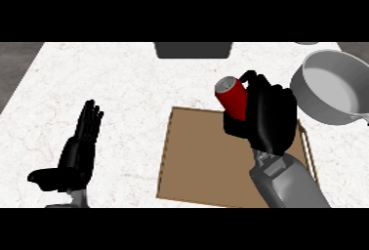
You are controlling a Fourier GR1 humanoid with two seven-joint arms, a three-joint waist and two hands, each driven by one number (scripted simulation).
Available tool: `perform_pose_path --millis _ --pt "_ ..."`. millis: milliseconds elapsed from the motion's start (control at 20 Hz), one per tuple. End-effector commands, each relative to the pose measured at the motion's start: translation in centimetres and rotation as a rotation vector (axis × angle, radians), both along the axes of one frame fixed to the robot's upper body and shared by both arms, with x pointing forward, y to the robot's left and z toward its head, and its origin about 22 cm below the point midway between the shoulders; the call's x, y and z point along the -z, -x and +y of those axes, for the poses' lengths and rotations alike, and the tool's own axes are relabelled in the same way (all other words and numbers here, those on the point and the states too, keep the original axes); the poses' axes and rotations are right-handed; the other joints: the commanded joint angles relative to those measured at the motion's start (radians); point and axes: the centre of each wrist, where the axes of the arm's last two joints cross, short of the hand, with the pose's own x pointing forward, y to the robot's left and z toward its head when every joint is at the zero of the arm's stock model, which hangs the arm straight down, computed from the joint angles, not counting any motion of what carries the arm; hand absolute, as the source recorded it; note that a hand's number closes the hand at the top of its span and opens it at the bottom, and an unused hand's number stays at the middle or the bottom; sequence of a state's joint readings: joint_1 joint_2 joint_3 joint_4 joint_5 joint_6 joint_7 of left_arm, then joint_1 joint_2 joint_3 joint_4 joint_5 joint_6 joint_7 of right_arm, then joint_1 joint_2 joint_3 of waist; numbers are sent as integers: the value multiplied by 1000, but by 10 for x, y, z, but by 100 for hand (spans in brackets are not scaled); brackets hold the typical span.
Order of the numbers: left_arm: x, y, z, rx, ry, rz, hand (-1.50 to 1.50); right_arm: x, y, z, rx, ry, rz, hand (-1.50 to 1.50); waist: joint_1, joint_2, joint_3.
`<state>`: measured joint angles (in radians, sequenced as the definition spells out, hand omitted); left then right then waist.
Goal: Pick the can from the tray and place it in the pot
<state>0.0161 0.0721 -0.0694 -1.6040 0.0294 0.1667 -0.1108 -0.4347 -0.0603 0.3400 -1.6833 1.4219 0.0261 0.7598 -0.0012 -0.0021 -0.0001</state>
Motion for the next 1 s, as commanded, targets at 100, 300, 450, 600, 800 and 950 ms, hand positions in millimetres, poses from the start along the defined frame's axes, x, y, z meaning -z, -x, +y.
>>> perform_pose_path --millis 100,300,450,600,800,950 --pt "0 5 8 16 13 9 0 -20 -9 -53 127 8 -7 150 1 1 0" --pt "-6 -3 1 -2 0 -13 0 -5 -13 -108 177 -9 -6 150 0 2 0" --pt "2 -3 -2 8 23 1 0 -5 -21 -141 196 5 -7 150 1 3 0" --pt "-6 -21 -5 23 6 -1 0 -9 -26 -159 209 -23 -23 150 0 3 0" --pt "-15 -8 -6 12 11 6 0 6 -49 -208 251 -22 16 150 8 4 1" --pt "-6 1 7 13 13 -5 0 10 -43 -239 230 -63 50 150 7 3 1"
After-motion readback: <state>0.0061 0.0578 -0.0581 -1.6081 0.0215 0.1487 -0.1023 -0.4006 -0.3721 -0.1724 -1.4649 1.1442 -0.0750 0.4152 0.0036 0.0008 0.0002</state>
